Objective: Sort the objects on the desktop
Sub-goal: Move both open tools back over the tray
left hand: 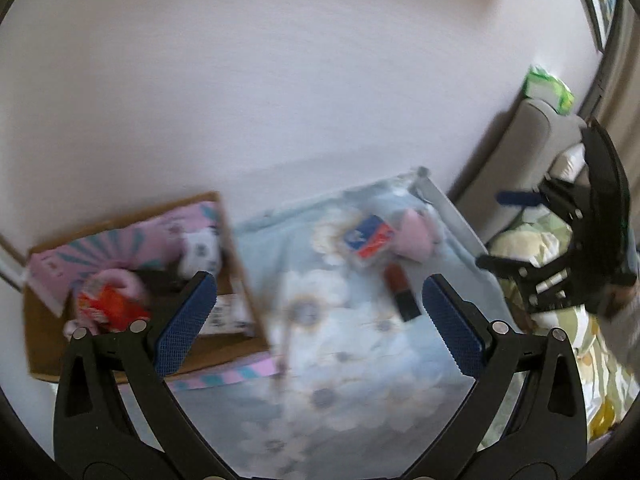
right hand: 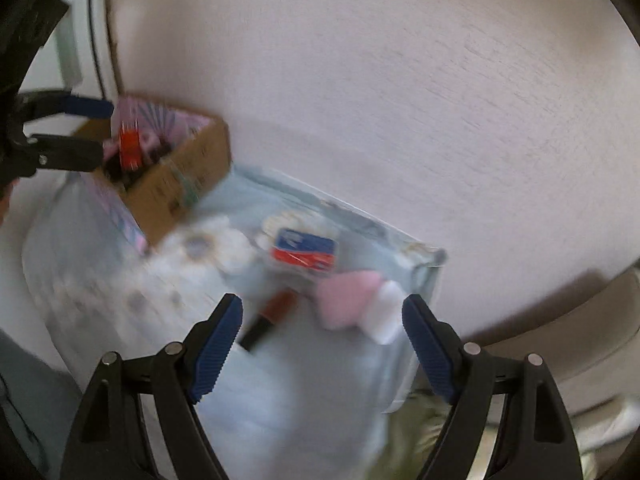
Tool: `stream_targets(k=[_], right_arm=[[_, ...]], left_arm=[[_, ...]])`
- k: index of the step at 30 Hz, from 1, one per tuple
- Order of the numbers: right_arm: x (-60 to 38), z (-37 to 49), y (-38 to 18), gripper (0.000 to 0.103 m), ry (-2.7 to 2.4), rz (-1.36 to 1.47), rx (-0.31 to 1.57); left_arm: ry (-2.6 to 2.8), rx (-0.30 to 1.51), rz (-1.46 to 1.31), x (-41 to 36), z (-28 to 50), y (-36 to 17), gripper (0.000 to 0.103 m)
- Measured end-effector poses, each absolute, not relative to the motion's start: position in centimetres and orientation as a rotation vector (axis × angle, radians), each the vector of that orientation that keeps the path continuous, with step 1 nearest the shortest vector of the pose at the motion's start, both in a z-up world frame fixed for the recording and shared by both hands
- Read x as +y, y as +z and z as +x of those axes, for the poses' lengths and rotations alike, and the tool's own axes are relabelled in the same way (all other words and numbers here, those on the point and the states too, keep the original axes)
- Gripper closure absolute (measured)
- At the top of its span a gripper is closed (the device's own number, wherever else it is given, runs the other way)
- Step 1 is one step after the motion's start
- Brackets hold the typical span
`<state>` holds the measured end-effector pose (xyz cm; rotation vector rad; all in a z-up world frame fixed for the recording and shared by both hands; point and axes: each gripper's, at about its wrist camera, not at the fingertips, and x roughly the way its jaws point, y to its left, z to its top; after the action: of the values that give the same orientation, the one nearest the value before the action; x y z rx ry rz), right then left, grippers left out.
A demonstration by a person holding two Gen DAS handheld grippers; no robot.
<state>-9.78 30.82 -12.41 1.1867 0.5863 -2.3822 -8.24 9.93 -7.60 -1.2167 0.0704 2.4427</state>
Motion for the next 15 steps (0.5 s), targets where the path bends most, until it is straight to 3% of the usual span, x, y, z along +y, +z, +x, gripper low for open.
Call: stream_targets(k=[15], right_arm=[[35.1,-16.9,-19.9,0.024,-1.970,1.178,0.871]], left_arm=[[2.435,-0.021,-1.438,20.9,-8.8,-18.9,0.002]])
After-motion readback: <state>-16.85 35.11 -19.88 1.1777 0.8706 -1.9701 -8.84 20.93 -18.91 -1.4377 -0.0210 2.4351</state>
